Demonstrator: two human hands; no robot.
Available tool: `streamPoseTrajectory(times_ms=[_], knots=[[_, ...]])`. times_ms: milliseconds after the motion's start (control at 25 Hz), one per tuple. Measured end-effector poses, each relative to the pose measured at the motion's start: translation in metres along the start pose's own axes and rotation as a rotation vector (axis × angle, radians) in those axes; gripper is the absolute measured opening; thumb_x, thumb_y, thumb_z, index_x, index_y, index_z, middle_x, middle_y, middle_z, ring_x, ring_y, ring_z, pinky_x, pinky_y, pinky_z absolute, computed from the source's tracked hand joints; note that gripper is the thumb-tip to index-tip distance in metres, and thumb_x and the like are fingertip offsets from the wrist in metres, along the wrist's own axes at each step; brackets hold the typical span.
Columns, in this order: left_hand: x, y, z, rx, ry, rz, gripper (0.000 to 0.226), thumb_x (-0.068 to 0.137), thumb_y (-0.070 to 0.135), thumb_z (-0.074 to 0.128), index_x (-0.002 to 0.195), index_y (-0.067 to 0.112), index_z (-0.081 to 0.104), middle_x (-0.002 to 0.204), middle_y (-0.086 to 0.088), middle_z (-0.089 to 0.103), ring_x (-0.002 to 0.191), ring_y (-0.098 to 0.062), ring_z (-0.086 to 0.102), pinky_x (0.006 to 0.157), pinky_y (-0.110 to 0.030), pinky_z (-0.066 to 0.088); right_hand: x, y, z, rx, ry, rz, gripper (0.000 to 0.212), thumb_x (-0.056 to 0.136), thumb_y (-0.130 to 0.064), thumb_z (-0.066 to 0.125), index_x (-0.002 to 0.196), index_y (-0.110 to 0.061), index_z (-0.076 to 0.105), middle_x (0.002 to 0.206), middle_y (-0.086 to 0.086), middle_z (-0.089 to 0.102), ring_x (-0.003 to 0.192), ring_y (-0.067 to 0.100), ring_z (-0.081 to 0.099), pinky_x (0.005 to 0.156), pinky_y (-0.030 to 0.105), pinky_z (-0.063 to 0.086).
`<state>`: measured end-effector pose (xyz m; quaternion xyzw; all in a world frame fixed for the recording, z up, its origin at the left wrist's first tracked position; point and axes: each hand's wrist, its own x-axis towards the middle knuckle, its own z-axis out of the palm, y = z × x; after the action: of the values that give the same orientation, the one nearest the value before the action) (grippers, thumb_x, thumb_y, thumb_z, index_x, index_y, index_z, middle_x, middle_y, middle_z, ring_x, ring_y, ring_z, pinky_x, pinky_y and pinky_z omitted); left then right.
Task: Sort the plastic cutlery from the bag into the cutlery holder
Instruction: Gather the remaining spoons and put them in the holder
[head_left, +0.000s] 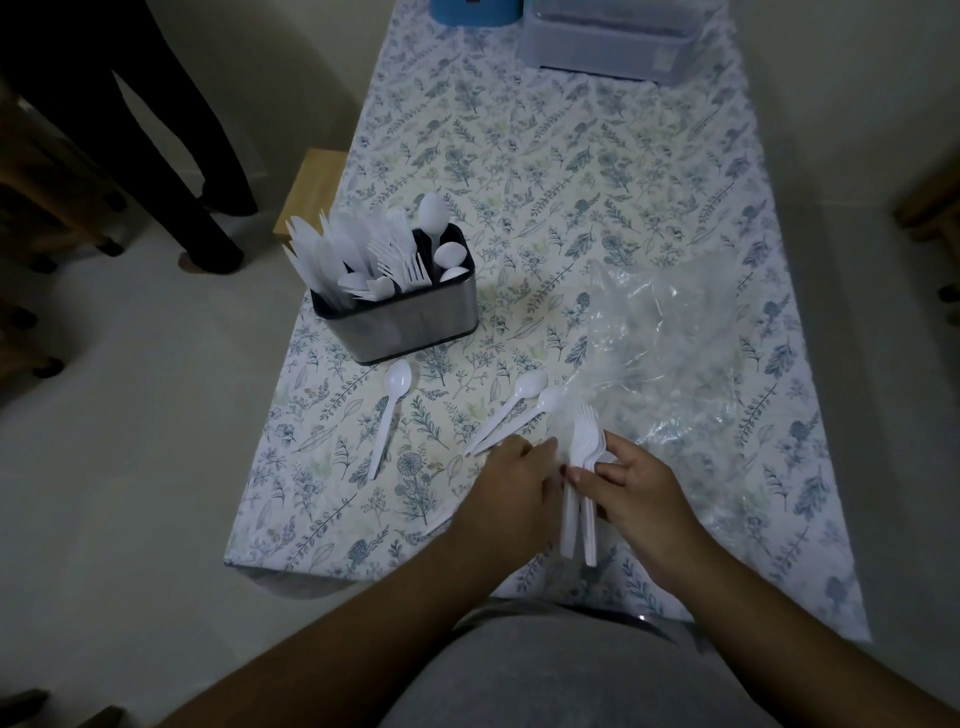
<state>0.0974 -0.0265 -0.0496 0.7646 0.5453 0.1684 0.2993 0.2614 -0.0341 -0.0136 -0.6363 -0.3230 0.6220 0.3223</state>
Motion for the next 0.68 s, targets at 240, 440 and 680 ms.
streamPoseTrajectory(times_ms=[240,440,680], knots=[[0.008,0.023,0.006,-0.060,-0.135,0.130,0.026,0.085,0.008,0.038,0.089,0.004,0.063,0.081,-0.007,0.062,0.073,-0.021,0.053,0.073,-0.033,0.042,0.000,0.007,-0.026,-0.063,0.159,-0.010,0.055,0.092,-0.007,0.072,0.141,-0.025,0.057,0.097,-0.005,0.081,0.097,0.011,0.075,0.093,0.033,0.055],[0.022,0.006,0.007,0.275,-0.082,-0.132,0.028,0.094,0.028,0.057,0.119,0.014,0.061,0.116,-0.005,0.059,0.110,-0.023,0.050,0.093,-0.039,0.049,-0.004,0.013,-0.039,-0.122,0.208,-0.013,0.055,0.092,-0.011,0.072,0.143,-0.023,0.055,0.095,-0.008,0.081,0.093,0.006,0.075,0.085,0.026,0.054],[0.033,0.006,0.007,0.295,-0.115,-0.258,0.023,0.096,0.034,0.059,0.108,0.014,0.060,0.104,-0.005,0.063,0.102,-0.021,0.058,0.084,-0.034,0.053,-0.004,0.006,-0.037,-0.115,0.177,-0.017,0.054,0.092,-0.013,0.073,0.141,-0.029,0.056,0.097,-0.011,0.081,0.097,0.006,0.074,0.098,0.038,0.056]])
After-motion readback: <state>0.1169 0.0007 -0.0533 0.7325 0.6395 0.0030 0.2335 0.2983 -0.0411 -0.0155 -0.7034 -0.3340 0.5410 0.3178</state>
